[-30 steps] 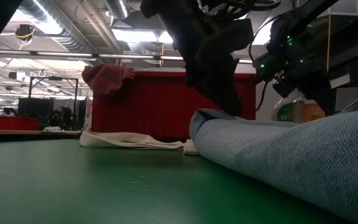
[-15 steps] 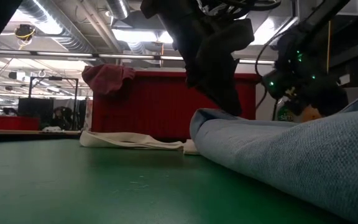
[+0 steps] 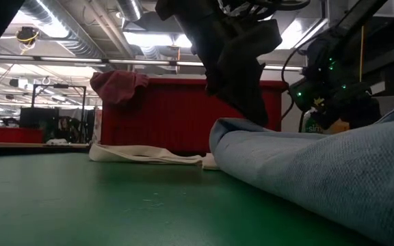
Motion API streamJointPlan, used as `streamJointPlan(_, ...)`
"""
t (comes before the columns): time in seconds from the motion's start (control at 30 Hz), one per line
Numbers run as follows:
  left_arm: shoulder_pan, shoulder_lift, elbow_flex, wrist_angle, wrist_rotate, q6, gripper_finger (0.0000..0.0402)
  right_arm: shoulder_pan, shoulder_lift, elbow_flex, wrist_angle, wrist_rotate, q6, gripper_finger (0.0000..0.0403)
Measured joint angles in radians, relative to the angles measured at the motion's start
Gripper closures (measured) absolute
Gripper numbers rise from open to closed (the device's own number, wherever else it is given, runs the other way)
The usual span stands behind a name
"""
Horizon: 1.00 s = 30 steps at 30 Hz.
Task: Fold Laundry from Bin
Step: Fold the blue pants from the red laundry basket
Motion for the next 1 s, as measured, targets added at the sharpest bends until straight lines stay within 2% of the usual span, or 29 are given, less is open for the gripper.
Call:
streamJointPlan(0.13,0.0,0.0,0.0,0.0,0.0,0.0,0.0348,0.0,-0.001,0.0,0.001,0.0,0.001,0.0392)
streamJointPlan(0.3,-0.001,0.0,0.0,0.0,0.0,0.0,0.0348,0.0,-0.022,0.046,-0.041,0.04,0.007,0.0379)
streamJointPlan(0.43,-0.001,0.0,0.0,0.0,0.0,0.0,0.0348,0.0,-0.051,0.121,-0.051,0.08,0.007,0.0396)
streamJointPlan(0.63,-0.012,0.0,0.0,0.01,0.001,0.0,0.0348,0.0,-0.076,0.22,-0.042,0.151,0.003,0.0391)
streamJointPlan(0.8,-0.027,0.0,0.0,0.04,0.003,0.0,0.0348,0.0,-0.076,0.216,-0.003,0.219,-0.002,0.0397)
streamJointPlan(1.0,-0.033,0.0,0.0,0.051,-0.011,0.01,0.0348,0.0,-0.076,0.208,0.001,0.213,0.025,0.0368)
